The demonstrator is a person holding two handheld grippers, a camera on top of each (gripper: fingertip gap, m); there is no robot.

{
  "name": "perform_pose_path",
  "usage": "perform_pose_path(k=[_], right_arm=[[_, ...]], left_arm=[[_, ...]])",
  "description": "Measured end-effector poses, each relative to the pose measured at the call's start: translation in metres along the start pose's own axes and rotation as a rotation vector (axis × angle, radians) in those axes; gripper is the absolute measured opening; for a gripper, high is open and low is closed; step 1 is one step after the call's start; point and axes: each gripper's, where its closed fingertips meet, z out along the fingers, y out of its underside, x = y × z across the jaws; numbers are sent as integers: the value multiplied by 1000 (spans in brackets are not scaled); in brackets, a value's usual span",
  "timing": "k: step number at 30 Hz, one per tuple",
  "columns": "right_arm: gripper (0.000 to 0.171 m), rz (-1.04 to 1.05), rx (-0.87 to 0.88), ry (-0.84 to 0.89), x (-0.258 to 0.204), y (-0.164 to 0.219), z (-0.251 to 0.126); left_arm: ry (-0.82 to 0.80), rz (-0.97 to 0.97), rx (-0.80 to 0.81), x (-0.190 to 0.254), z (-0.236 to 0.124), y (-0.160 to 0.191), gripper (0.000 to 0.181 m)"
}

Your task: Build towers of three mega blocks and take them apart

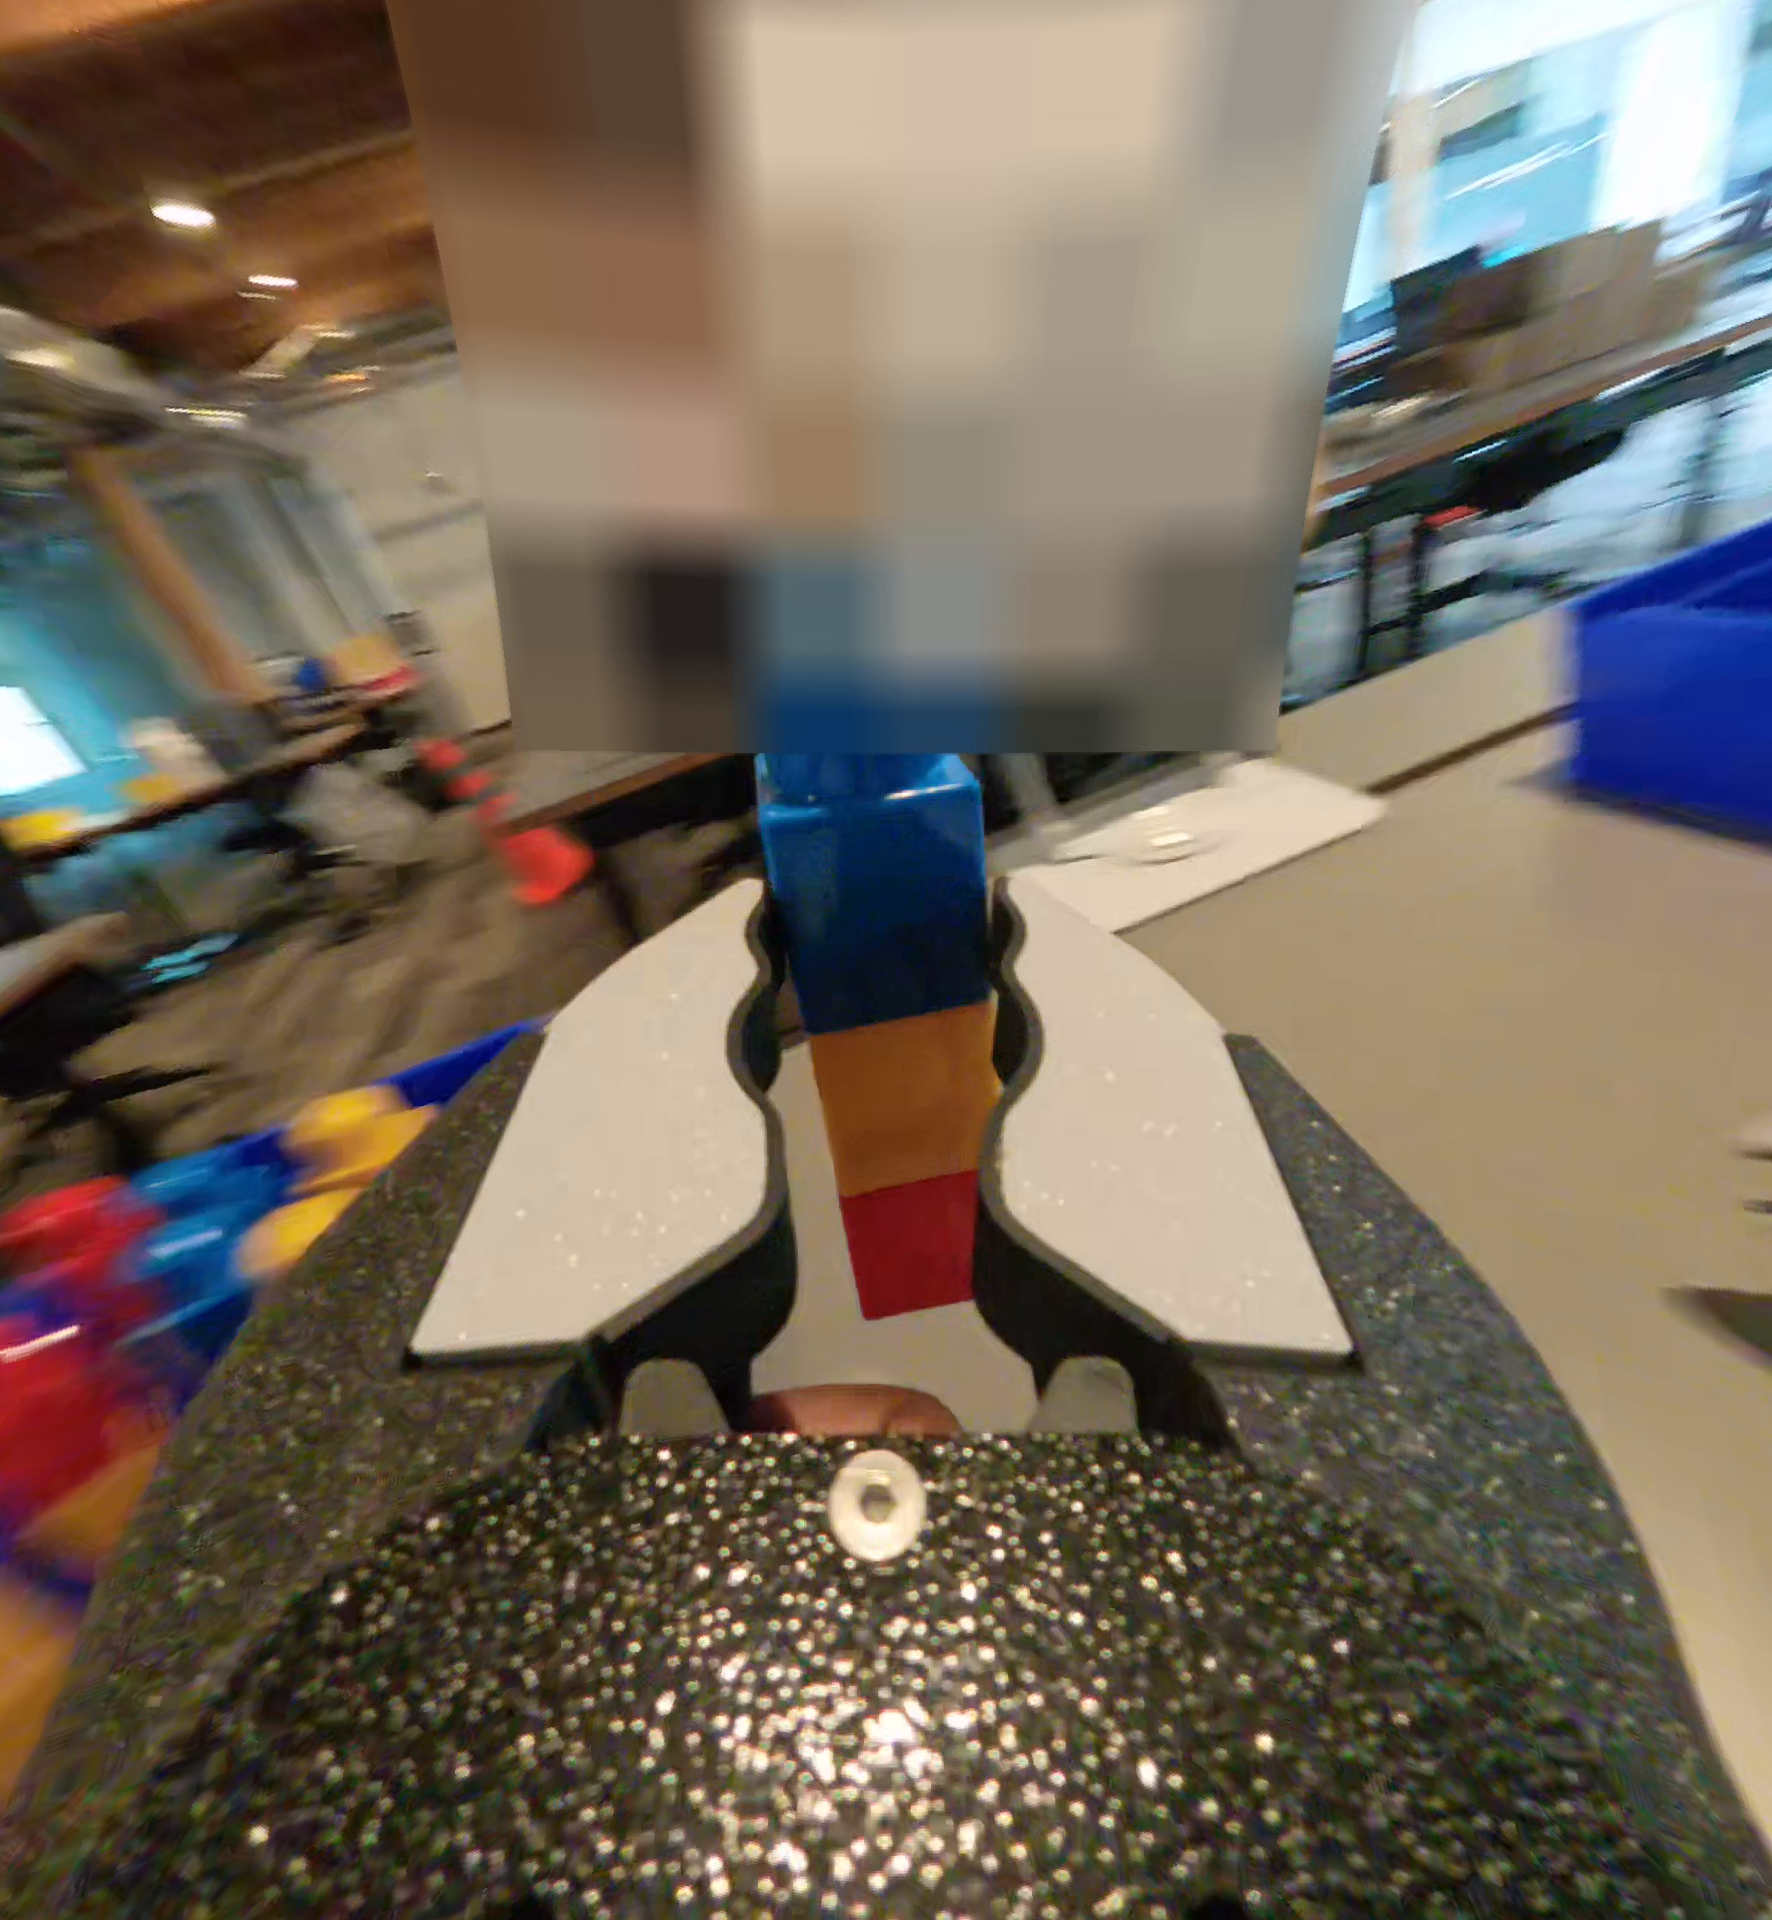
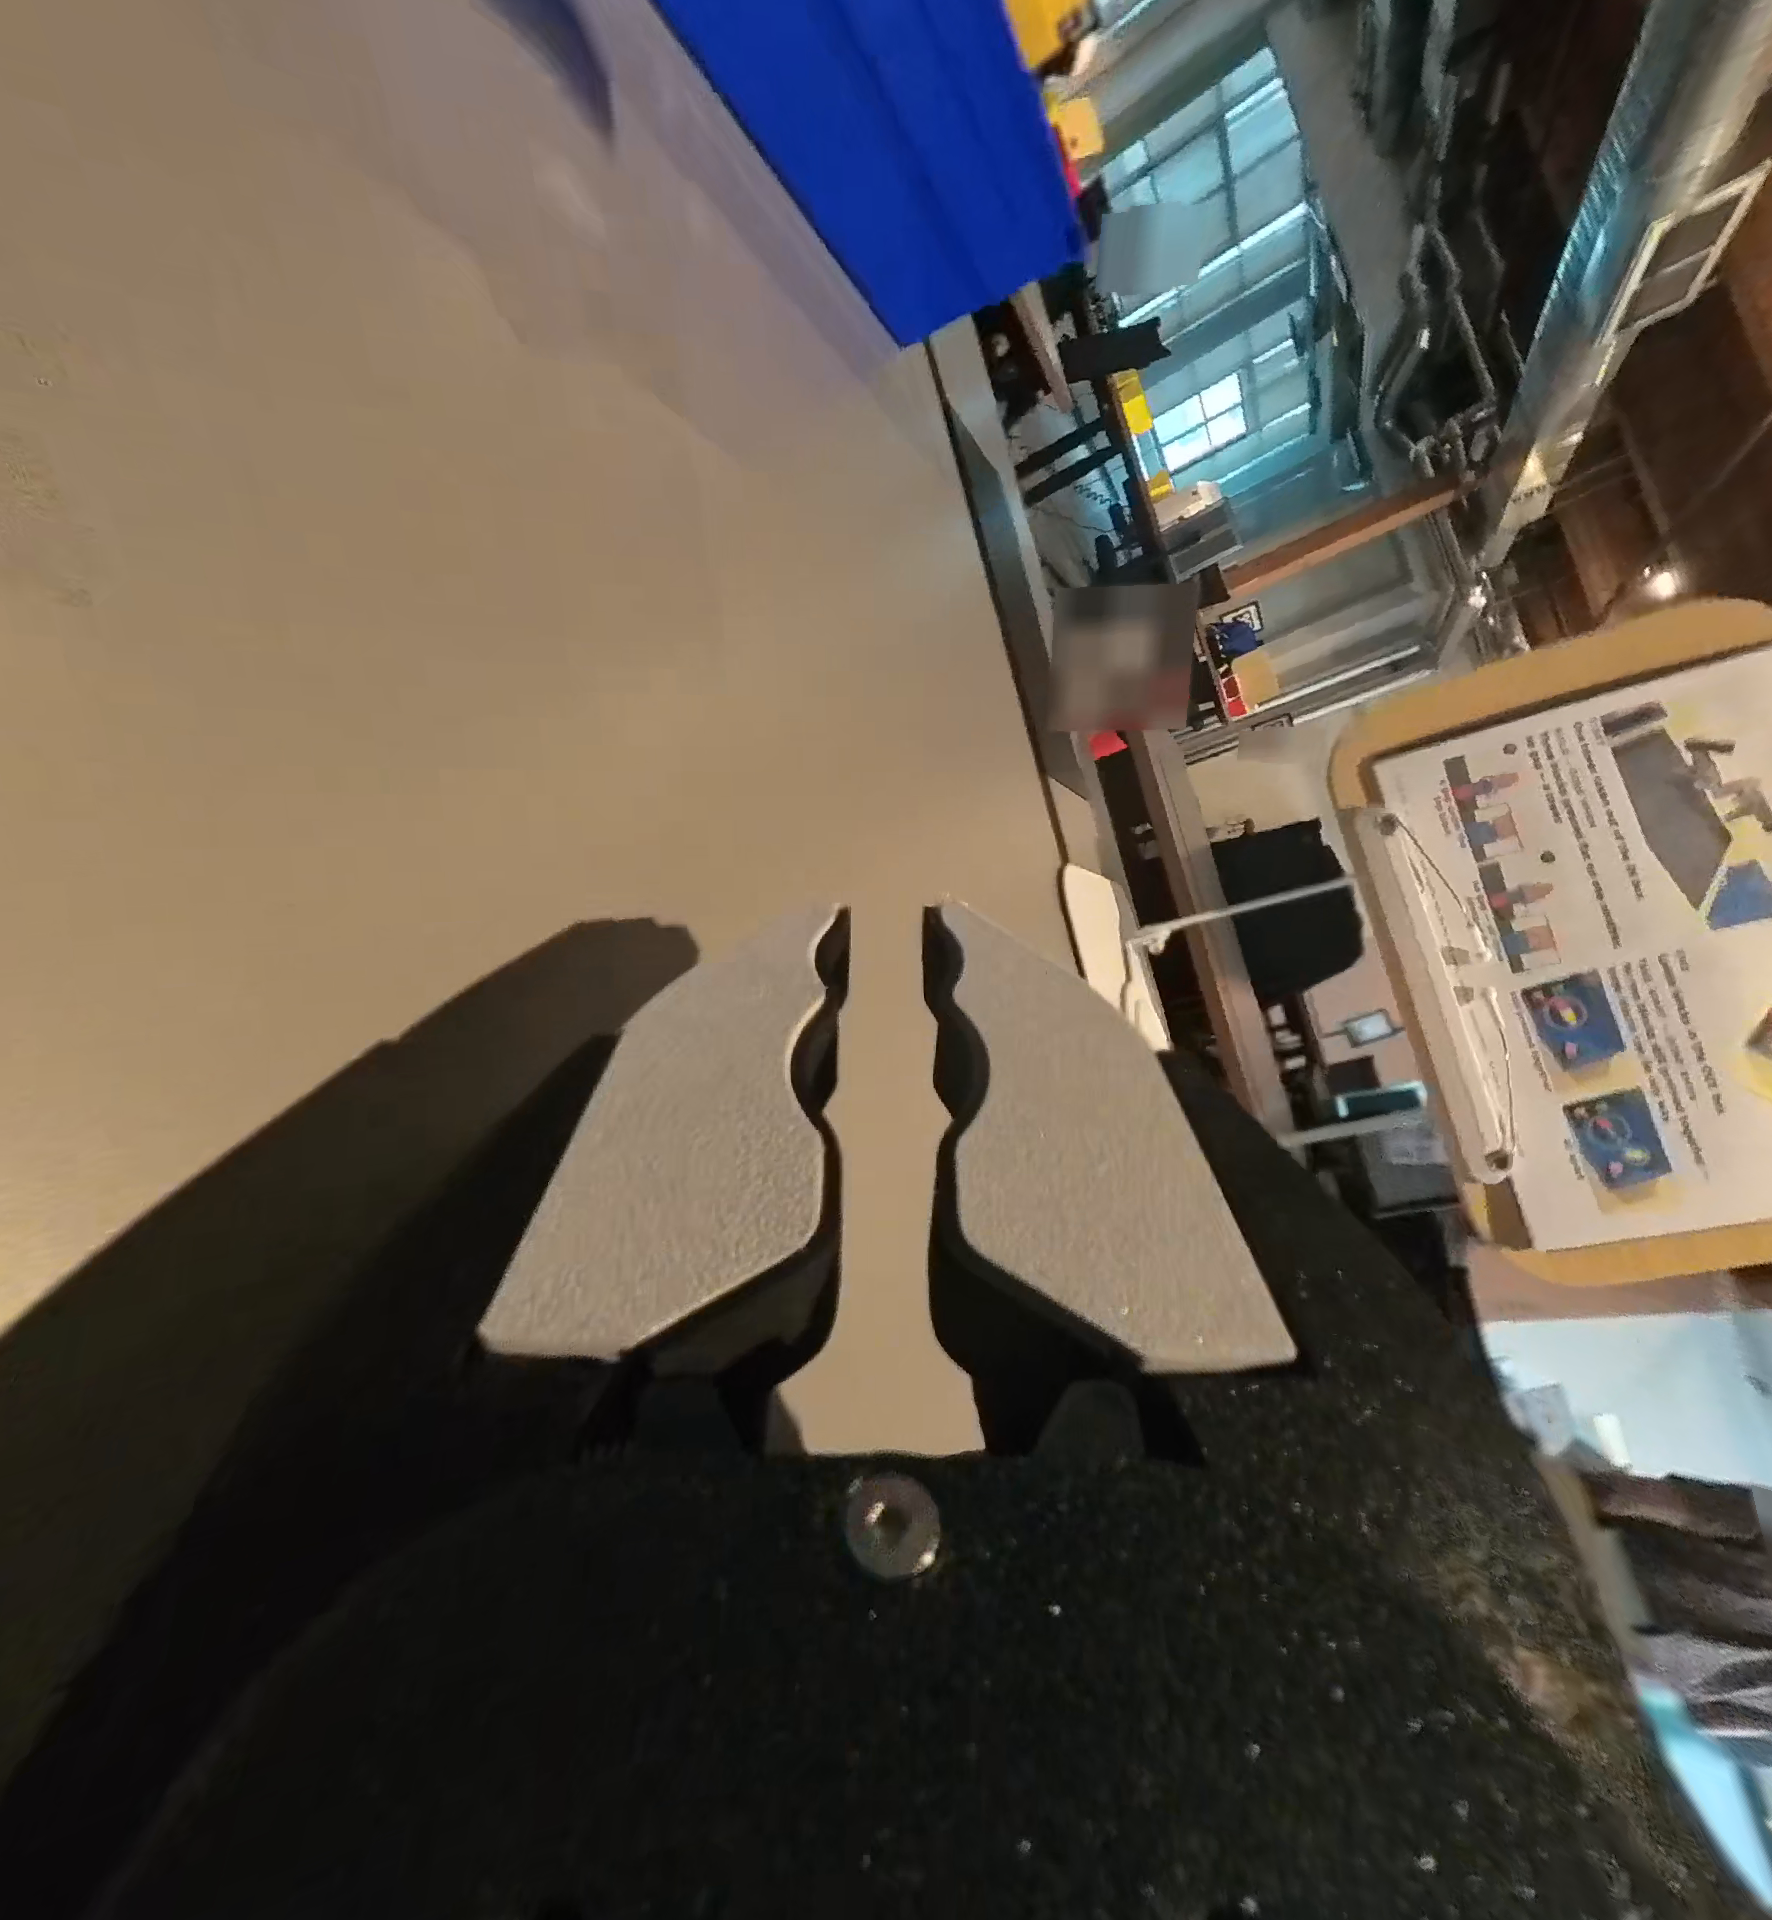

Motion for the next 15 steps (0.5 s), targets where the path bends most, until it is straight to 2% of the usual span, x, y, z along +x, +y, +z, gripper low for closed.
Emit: perform_pose_path(k=[3, 6, 10, 15], right_arm=[[14, 203, 30, 23, 24, 7, -7], [17, 452, 88, -21, 44, 18, -17], [30, 797, 210, -227, 50, 12, -27], [38, 964, 297, -303, 62, -5, -33]], left_arm=[[228, -119, 18, 90, 30, 16, 37], [329, -197, -18, 149, 48, 44, 37], [393, -227, -23, 191, 53, 46, 37], [445, -148, -116, 225, 55, 63, 37]])
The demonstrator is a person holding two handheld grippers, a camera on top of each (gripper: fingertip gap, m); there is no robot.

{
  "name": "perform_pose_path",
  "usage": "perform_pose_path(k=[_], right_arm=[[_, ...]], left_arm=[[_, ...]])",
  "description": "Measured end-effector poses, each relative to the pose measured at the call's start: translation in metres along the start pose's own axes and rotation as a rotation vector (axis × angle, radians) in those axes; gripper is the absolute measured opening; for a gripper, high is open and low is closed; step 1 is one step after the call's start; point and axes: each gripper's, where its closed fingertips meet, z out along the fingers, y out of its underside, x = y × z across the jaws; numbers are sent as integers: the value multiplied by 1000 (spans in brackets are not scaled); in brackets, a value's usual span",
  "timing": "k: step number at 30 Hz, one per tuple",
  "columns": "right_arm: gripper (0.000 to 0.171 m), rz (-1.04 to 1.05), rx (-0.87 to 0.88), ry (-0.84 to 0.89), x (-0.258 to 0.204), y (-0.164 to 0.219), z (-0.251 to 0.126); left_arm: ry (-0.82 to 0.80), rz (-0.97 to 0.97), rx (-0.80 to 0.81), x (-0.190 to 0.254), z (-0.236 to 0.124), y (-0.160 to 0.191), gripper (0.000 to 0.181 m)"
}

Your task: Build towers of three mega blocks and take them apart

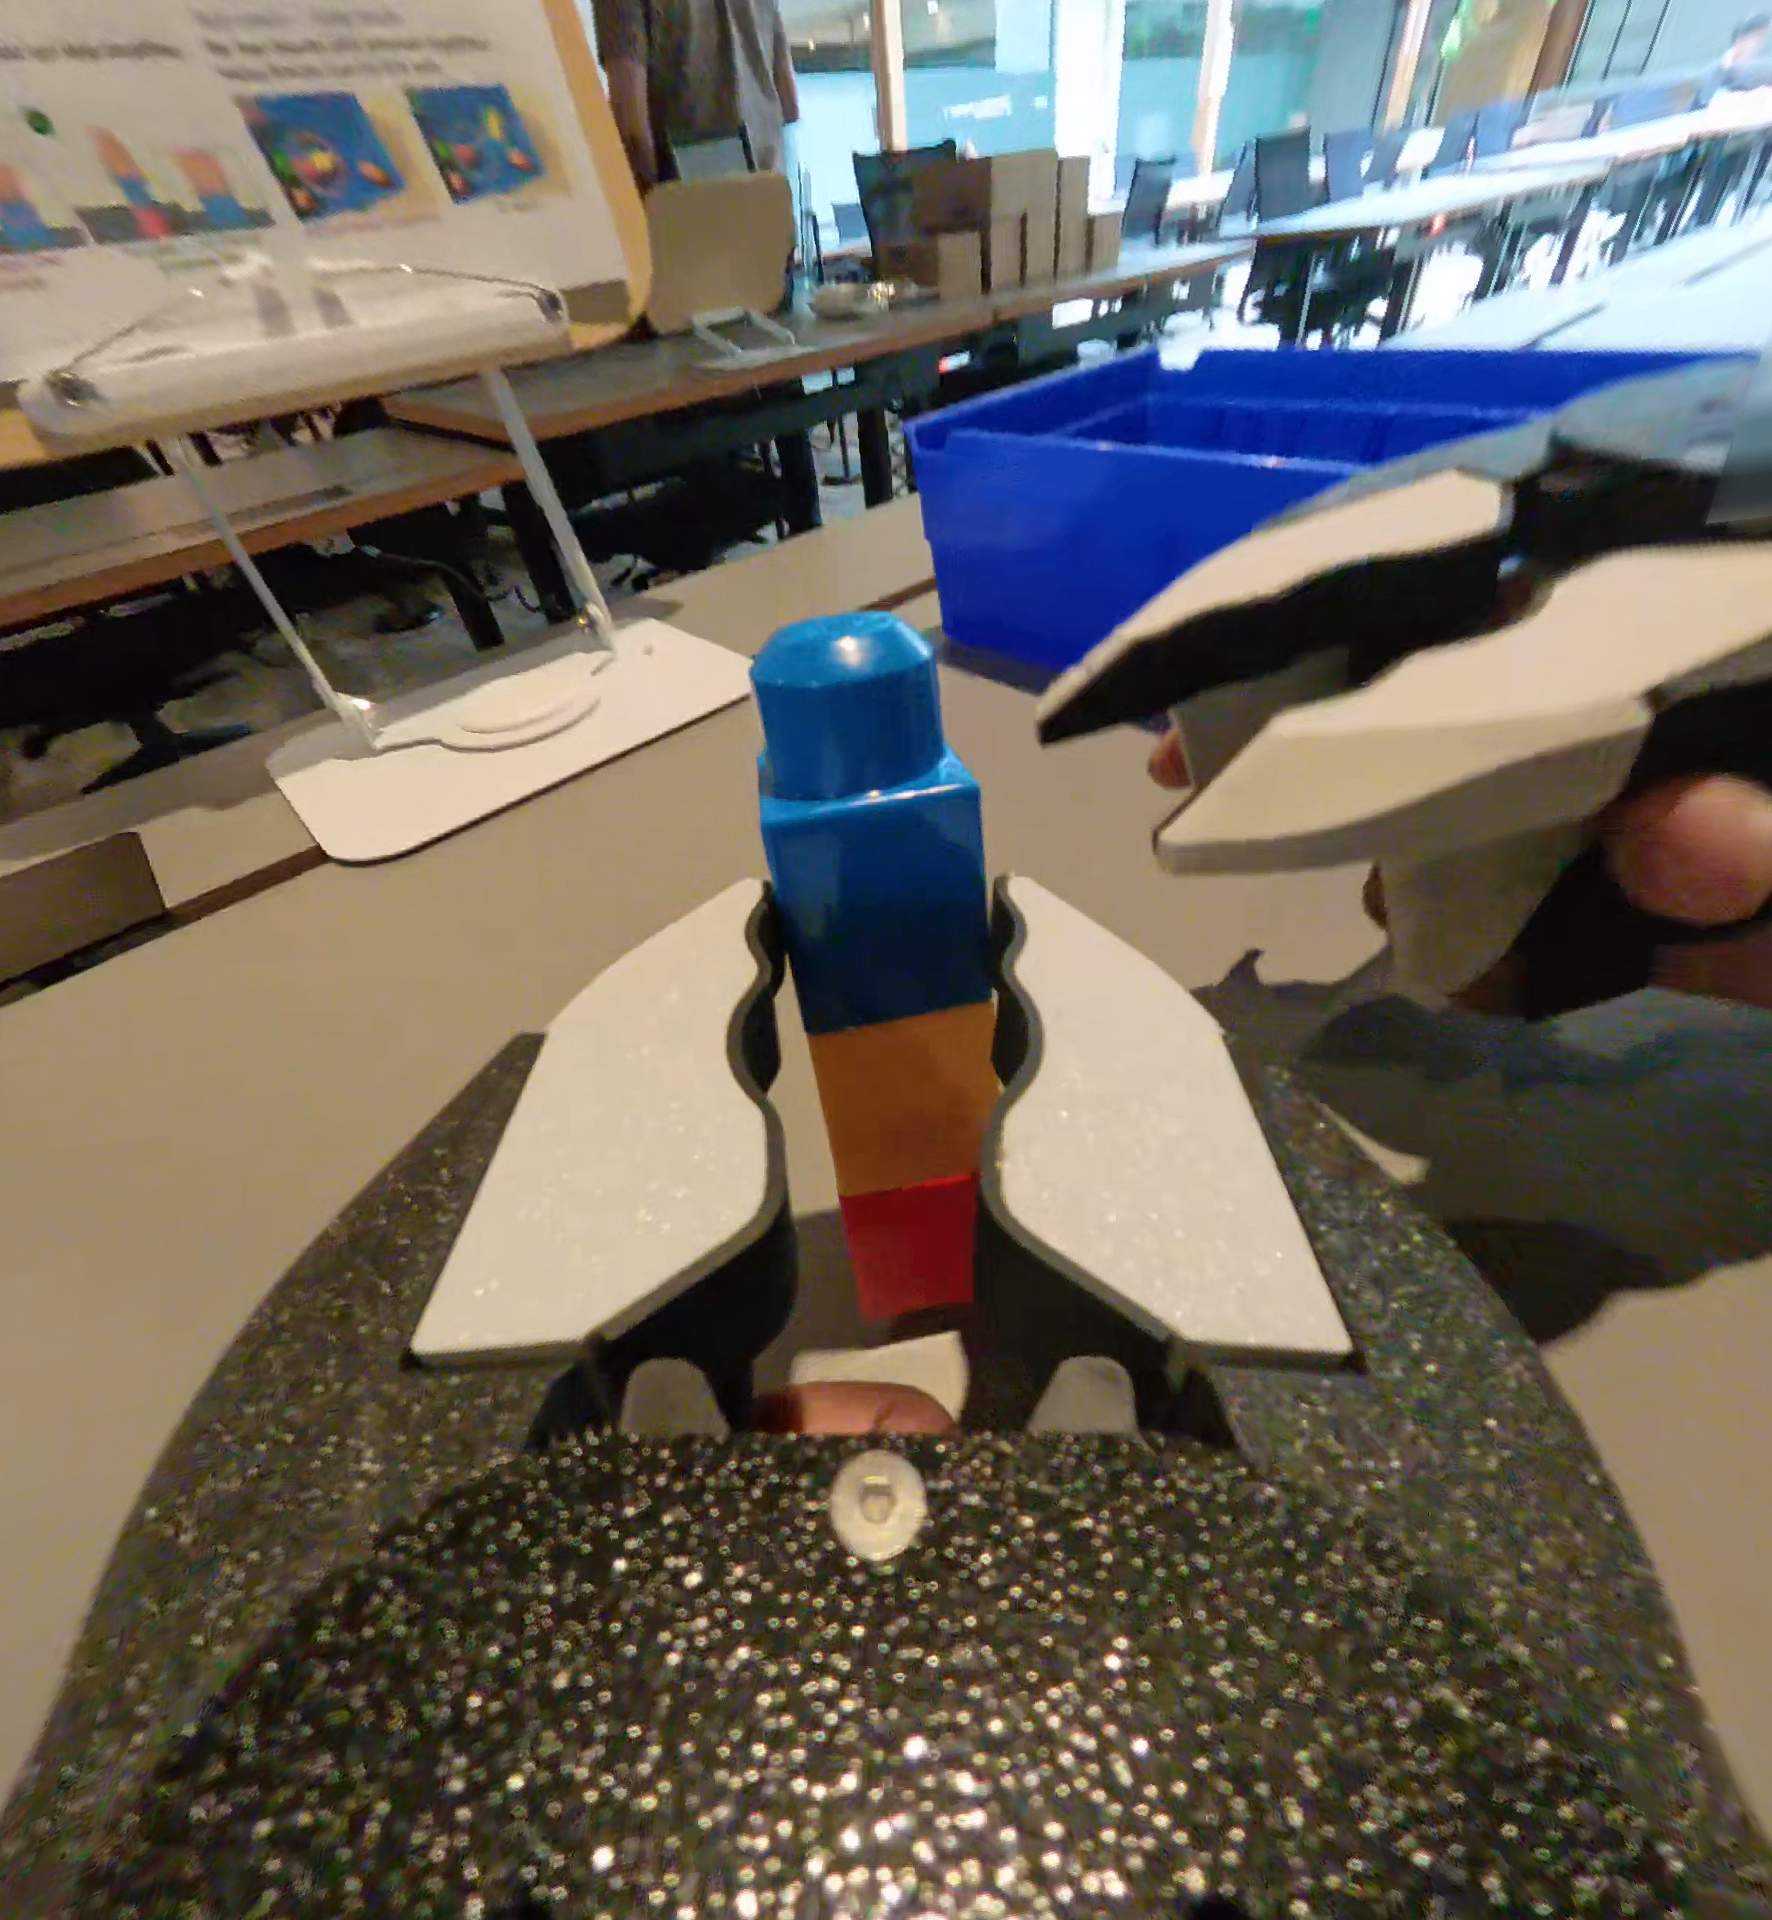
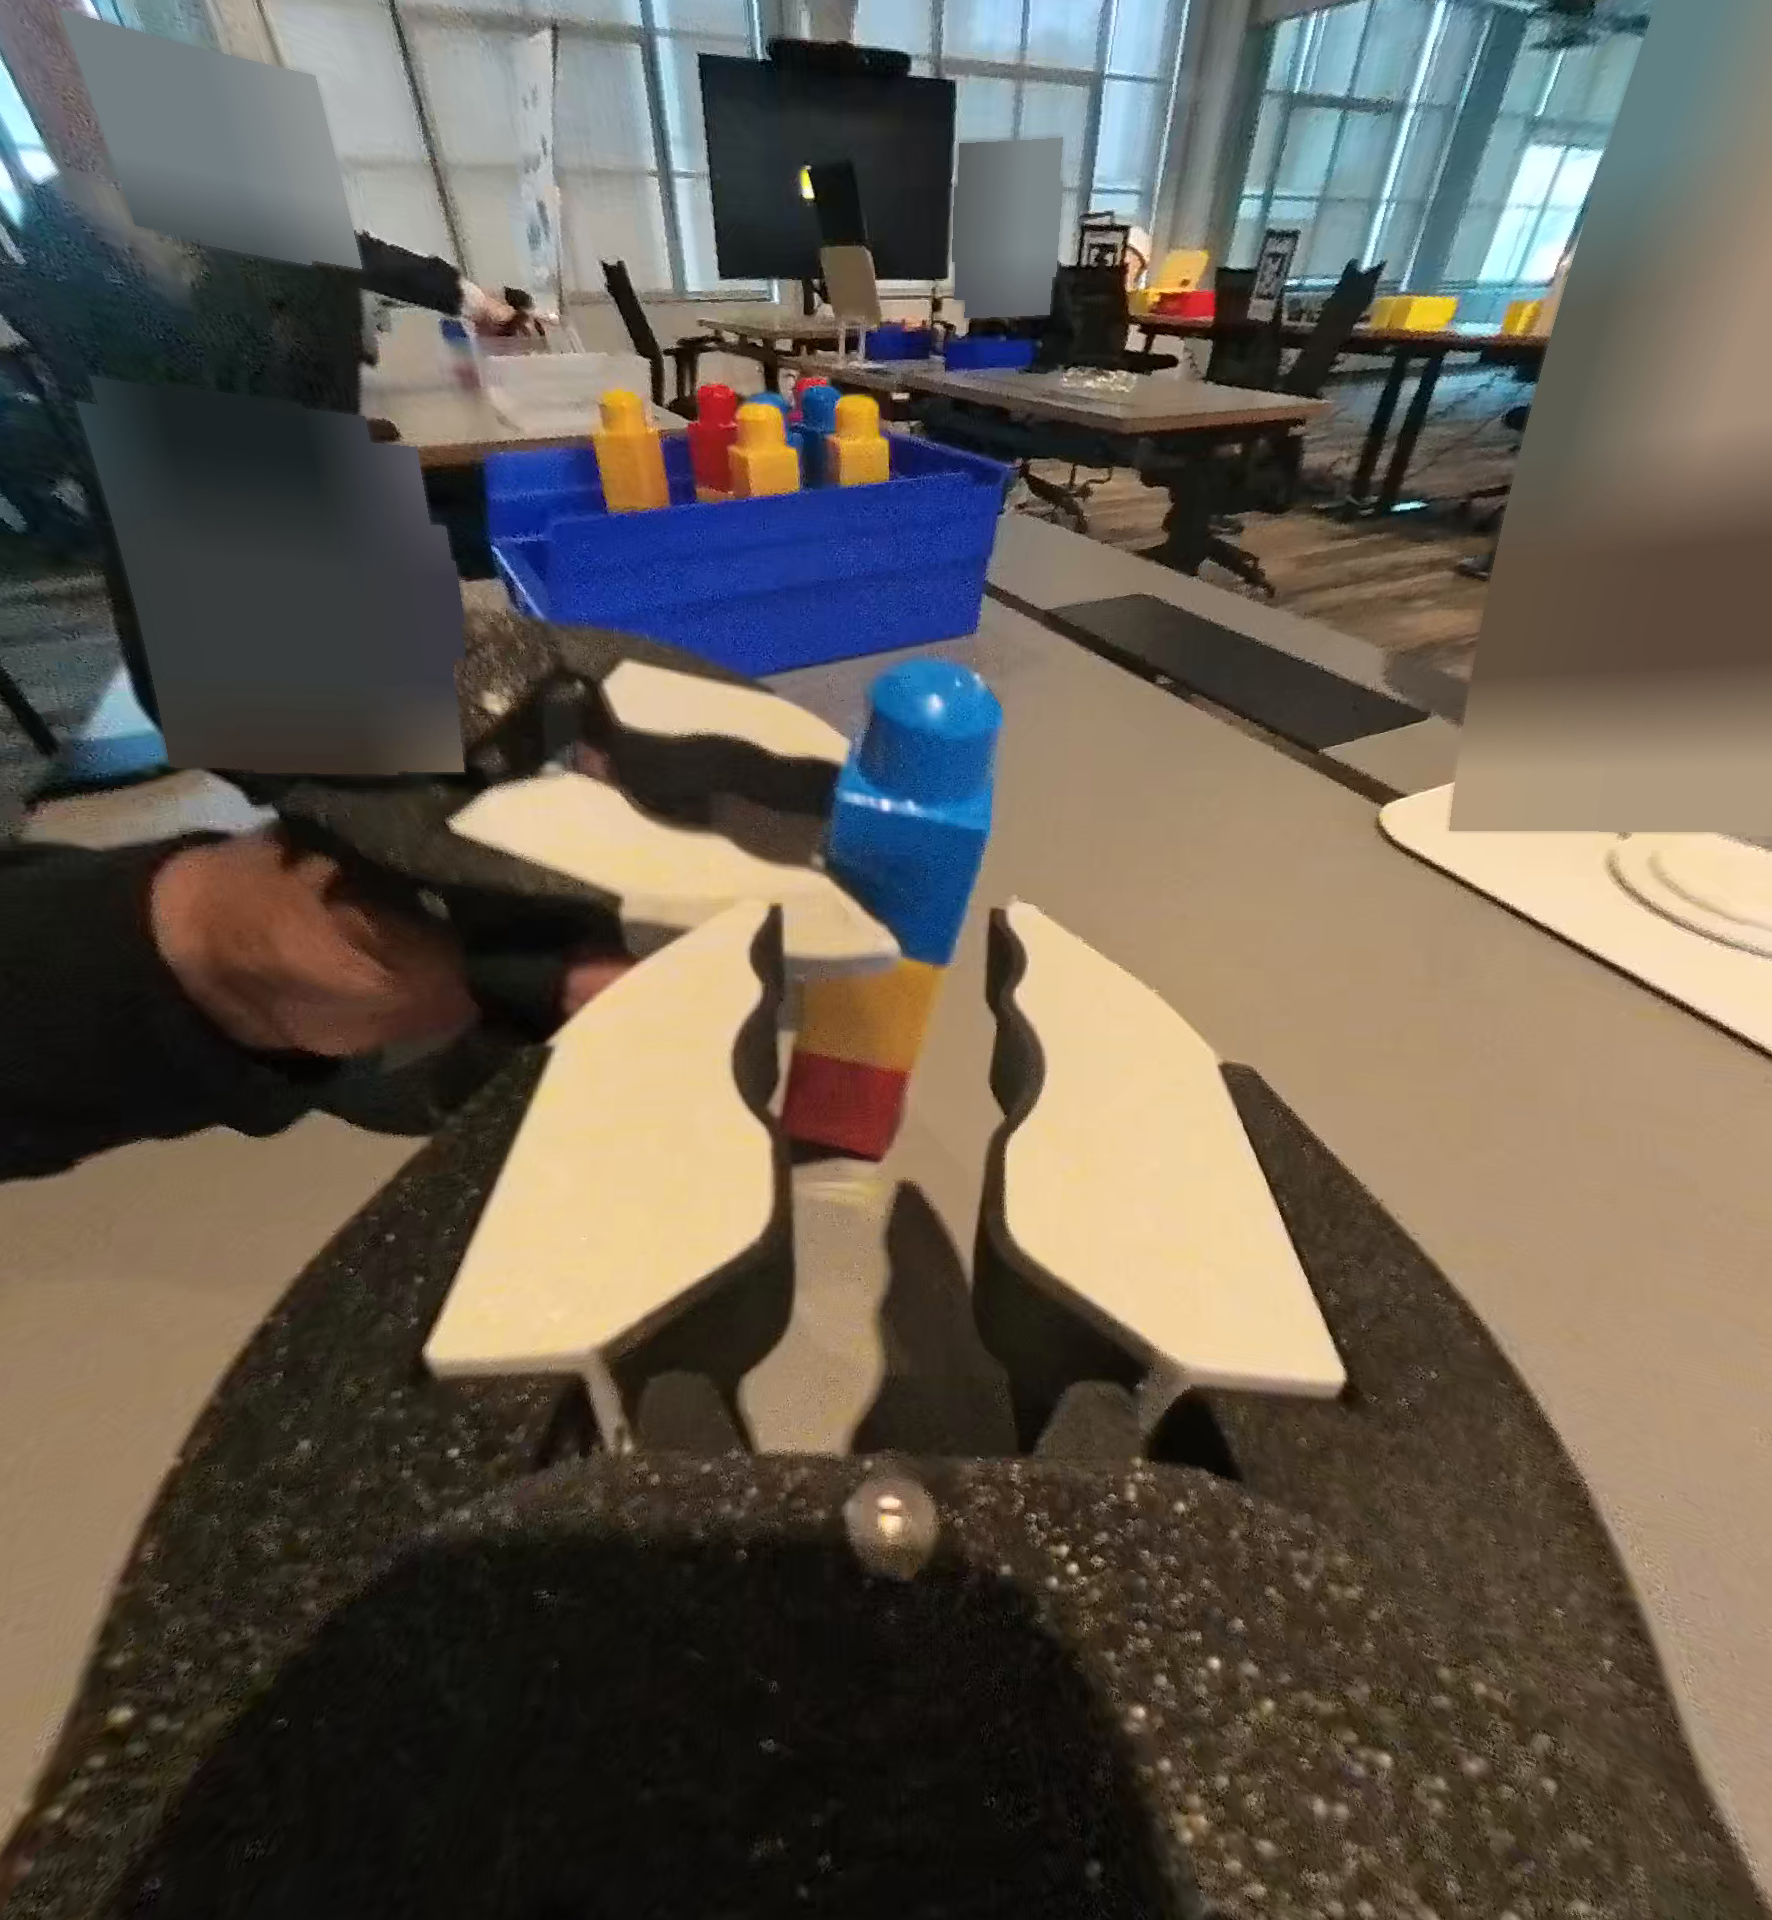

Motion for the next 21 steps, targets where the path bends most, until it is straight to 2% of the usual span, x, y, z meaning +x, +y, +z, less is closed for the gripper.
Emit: perform_pose_path(k=[5, 21], right_arm=[[46, 26, -43, 12, -1, 6, 7], [50, 88, -1, -8, 2, 5, 18]], left_arm=[[18, 21, -8, 6, -1, 3, 37], [74, 3, -53, 9, -5, 10, 37]])
